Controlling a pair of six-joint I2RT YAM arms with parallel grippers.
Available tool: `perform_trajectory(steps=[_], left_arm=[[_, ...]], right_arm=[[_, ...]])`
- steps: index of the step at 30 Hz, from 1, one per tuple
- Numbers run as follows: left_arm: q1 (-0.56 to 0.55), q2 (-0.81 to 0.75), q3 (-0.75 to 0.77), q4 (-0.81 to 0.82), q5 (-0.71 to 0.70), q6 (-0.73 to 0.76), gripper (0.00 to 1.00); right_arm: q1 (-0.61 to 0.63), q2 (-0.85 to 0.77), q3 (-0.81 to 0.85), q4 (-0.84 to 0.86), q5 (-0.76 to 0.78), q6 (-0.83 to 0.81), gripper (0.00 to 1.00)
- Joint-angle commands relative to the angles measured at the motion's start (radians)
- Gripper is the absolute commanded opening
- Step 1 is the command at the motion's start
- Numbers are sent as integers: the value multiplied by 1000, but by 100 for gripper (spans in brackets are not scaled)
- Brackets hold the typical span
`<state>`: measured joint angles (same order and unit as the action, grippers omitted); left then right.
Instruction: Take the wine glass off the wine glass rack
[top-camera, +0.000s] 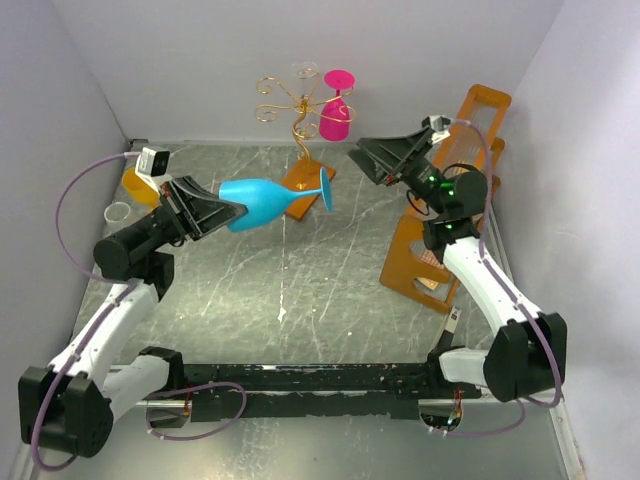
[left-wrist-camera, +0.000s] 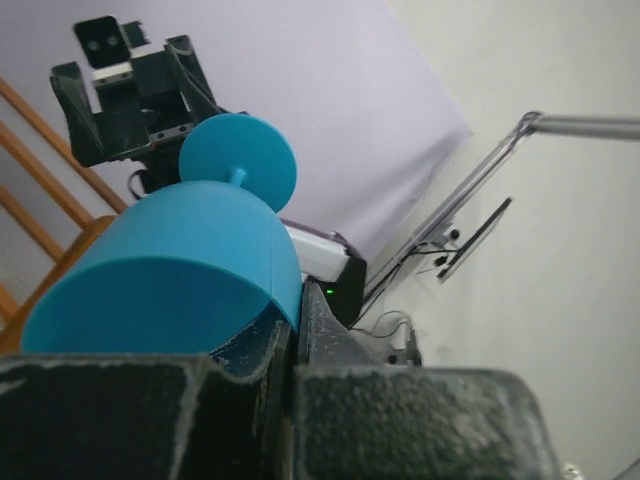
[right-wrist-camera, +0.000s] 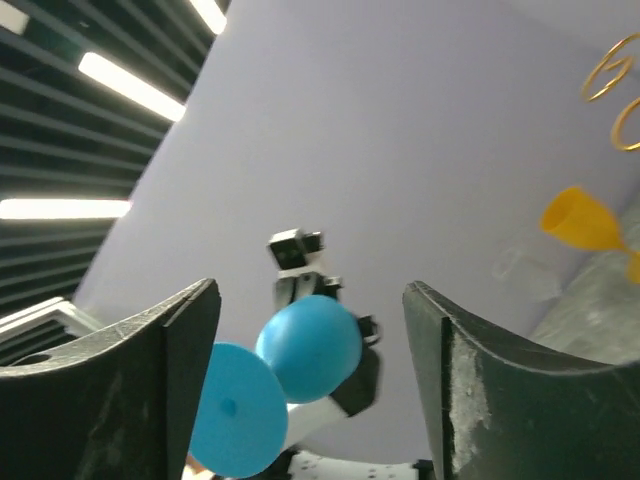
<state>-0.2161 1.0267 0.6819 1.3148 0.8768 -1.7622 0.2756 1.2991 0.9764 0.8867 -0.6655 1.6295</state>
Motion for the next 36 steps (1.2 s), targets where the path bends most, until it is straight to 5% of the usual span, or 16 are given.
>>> perform_trajectory(steps=[1,4,7,11,19,24,36], left_arm=[[-8,-110,104,-451,70,345,7],[-8,-181,234,-993,-9,677,7],[-8,-199,393,-1575,-262,976,7],[-8,-159,495,-2006,-618,1132,7],[-8,91,534,-2301,-913,1308,7],[-8,210,567,-2320,-1073,1356,7],[105,309,528,-2229,-1055,1400,7]], right_arm=[[-43,-79,34,-211,-19,-215,77],[-43,-79,97,-277,-38,-278,79],[-43,-86,138,-325,-39,-335,80],[-43,-112,183,-464,-5,-466,81],[-43,-160,220,-636,71,-654,85],[-43,-179,243,-718,101,-720,86],[-43,-178,330,-860,174,-852,88]])
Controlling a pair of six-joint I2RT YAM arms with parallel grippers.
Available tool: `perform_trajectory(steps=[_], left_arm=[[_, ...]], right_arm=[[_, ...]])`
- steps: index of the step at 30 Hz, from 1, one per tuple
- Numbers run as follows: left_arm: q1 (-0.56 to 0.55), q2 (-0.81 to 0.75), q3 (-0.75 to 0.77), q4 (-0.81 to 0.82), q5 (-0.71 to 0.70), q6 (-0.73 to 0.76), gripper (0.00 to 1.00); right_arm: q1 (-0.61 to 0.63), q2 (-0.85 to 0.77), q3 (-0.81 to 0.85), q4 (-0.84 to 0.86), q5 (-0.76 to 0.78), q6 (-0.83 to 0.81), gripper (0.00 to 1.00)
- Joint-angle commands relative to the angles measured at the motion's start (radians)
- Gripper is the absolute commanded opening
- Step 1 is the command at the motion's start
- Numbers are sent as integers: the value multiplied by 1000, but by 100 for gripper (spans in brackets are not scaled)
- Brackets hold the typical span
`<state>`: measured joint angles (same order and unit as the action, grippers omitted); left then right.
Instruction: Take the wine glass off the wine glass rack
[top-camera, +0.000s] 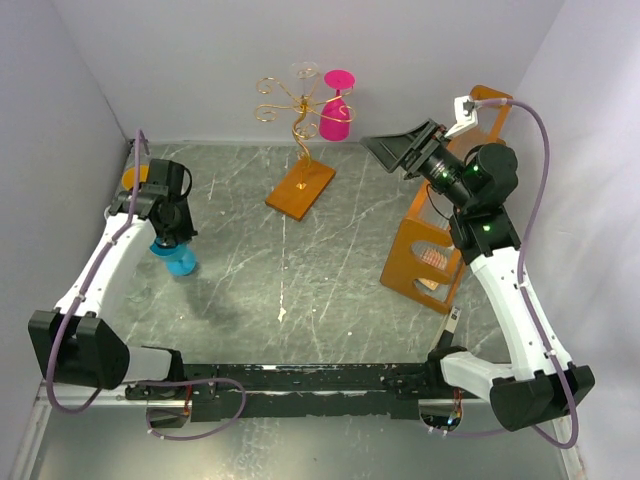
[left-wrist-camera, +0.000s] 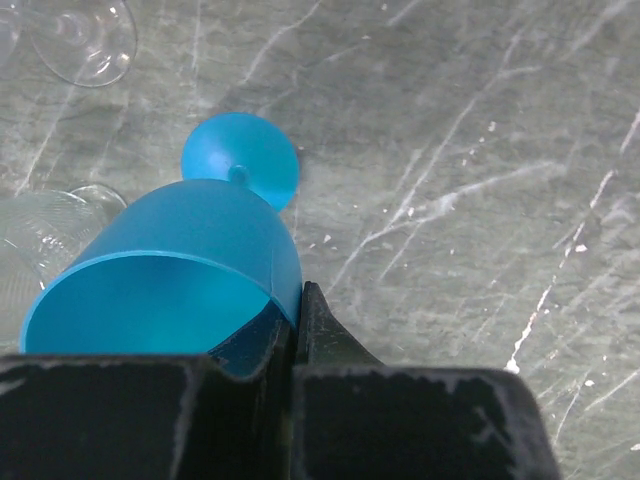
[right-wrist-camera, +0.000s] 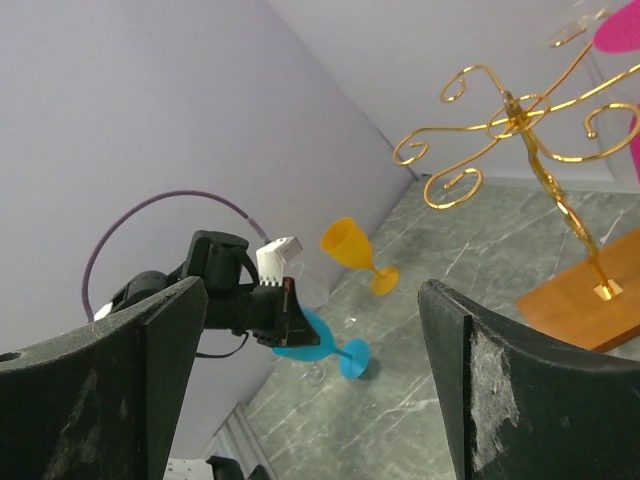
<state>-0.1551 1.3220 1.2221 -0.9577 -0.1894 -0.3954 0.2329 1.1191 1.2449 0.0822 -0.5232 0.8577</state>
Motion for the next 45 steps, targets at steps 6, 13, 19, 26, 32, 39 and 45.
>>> perform_trajectory(steps=[6,13,19,26,32,39,45], left_arm=[[74,26,-53,83,-3,81,7],[77,37,-92,109,-36,79,7],[77,28,-129,127,-44,69,19],[77,-5,-136,130,-39,67,41],[77,-35,-114,126,15,65,55],[77,-77,-41,108,113,86,67],[62,-140,-1,100,211,78,69]], right_arm=[[-2,37,86,-72,75,-149,89],[0,136,171,-107,182,-239,89],[-1,248,269,-118,294,-310,89],[0,439,416,-82,331,-316,86],[0,634,608,-116,340,-309,82],[-1,840,819,-187,375,-281,78],[0,999,987,-237,392,-263,74]])
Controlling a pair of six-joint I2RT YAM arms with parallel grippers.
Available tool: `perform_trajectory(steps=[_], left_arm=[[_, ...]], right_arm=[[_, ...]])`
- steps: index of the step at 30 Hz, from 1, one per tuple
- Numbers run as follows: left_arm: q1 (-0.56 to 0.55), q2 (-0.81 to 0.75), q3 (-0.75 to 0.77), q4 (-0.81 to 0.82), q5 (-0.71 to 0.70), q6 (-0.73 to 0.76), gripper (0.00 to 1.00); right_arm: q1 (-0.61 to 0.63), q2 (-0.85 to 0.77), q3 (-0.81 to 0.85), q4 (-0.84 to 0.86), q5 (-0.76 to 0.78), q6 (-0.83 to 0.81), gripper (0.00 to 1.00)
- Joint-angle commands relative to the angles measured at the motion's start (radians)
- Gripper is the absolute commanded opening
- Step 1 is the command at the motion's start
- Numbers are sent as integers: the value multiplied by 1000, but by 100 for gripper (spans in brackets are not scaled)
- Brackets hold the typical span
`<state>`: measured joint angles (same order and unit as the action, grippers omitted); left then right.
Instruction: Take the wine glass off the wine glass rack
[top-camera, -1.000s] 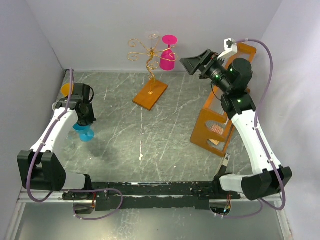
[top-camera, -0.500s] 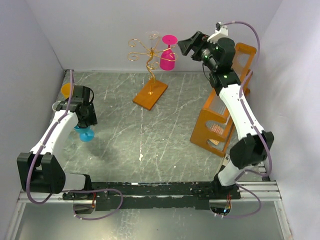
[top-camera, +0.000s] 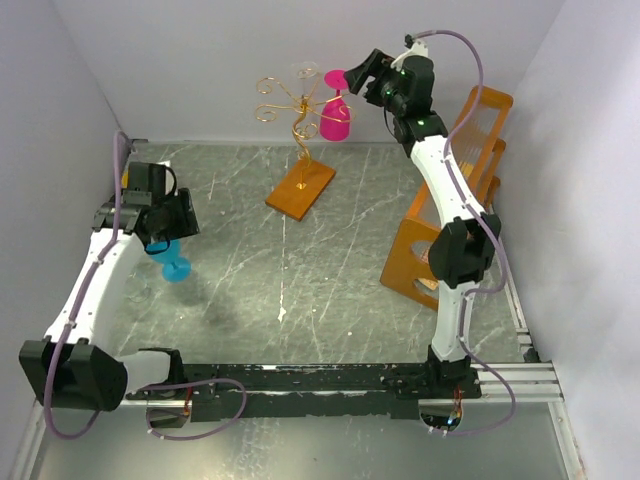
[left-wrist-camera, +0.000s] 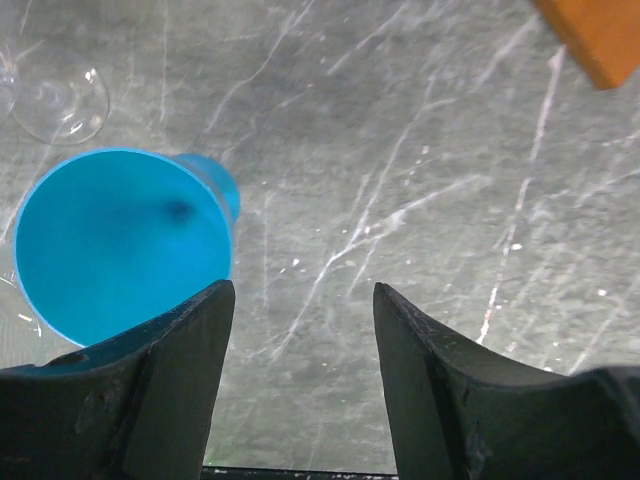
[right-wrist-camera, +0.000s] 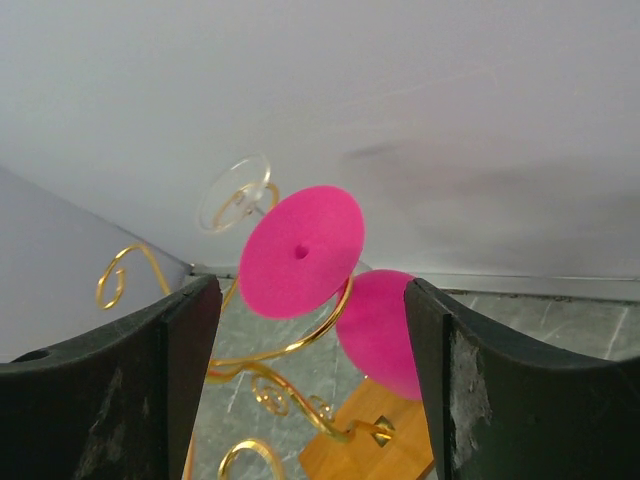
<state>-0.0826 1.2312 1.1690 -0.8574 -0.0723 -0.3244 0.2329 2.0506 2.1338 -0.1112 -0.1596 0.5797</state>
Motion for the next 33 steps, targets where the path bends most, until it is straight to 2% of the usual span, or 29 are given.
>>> perform_trajectory(steps=[1,5,14,20,33], left_arm=[[-17,-59,57,-2,101,6,69],[-28,-103,67,-6,121,5,70],[-32,-147,72,0,165,2,69],[-32,-148,73,-2,165,9,70],[-32,-157,75,5,182,10,70]], right_arm=[[-1,88,122,-47,27,18,73],[0,153,199,-52,22,38,69],[0,220,253,-34,23,70,59],[3,250,274,-20,12,78,48],[7,254,263,-31,16,57,33]])
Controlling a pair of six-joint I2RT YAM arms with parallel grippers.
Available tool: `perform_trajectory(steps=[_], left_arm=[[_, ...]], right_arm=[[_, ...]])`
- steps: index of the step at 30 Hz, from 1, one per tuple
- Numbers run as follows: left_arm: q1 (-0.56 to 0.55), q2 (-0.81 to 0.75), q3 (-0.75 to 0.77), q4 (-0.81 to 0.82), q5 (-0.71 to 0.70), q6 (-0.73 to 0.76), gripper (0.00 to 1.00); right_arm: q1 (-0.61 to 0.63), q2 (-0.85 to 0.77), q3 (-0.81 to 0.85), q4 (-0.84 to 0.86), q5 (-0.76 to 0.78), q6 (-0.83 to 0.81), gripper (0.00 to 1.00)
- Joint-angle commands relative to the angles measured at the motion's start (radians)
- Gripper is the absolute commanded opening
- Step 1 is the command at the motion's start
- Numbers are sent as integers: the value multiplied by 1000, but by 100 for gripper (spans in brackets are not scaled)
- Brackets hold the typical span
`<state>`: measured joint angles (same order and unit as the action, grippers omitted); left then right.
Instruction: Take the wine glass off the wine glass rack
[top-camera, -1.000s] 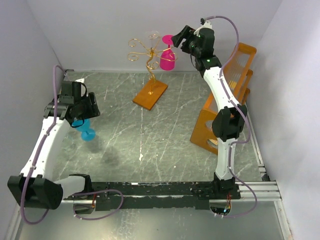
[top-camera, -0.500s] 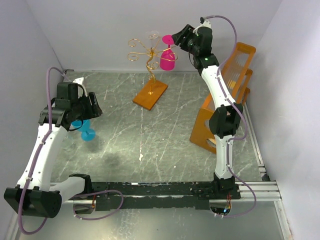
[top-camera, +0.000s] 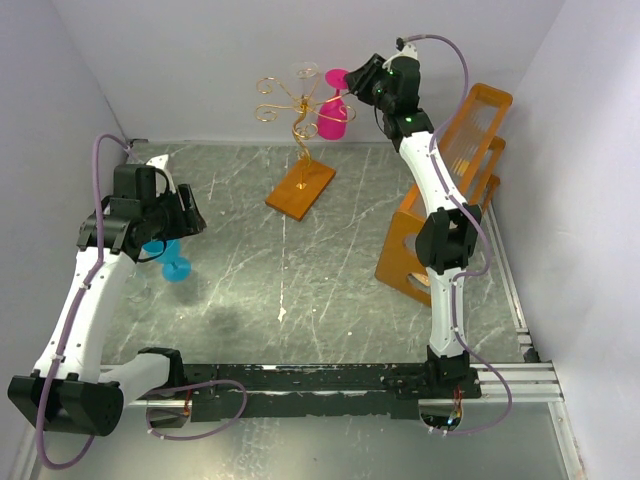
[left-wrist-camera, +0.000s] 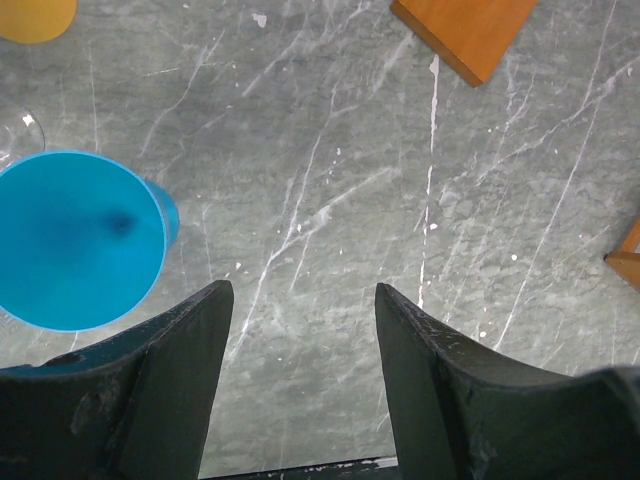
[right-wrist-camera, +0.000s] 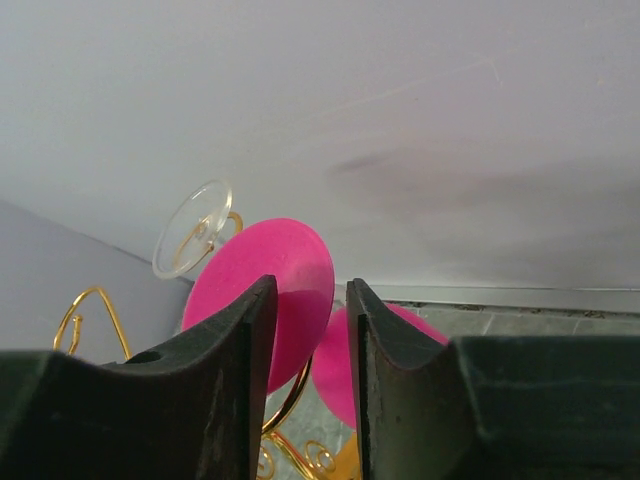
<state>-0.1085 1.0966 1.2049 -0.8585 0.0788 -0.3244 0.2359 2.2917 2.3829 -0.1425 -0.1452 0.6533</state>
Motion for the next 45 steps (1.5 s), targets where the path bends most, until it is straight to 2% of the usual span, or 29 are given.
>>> perform_trajectory(steps=[1,7,17,25,45], left_arm=[[-7,-21,40,7,33,10,70],[-7,-27,48,-1,28,10,70],[-7,-34,56,-5,29,8,70],[-8,-43,66,-11,25,7,69],[-8,-68,54,-10,34,3,69]], right_arm=[[4,8,7,2,4,-16,31],[3,-18,-11,-5,32,-22,17],[1,-52,-31,-18,63,-22,0],[-10,-105,-67,27,-4,109,0],[-44,-236,-289,205,-222,360,0]])
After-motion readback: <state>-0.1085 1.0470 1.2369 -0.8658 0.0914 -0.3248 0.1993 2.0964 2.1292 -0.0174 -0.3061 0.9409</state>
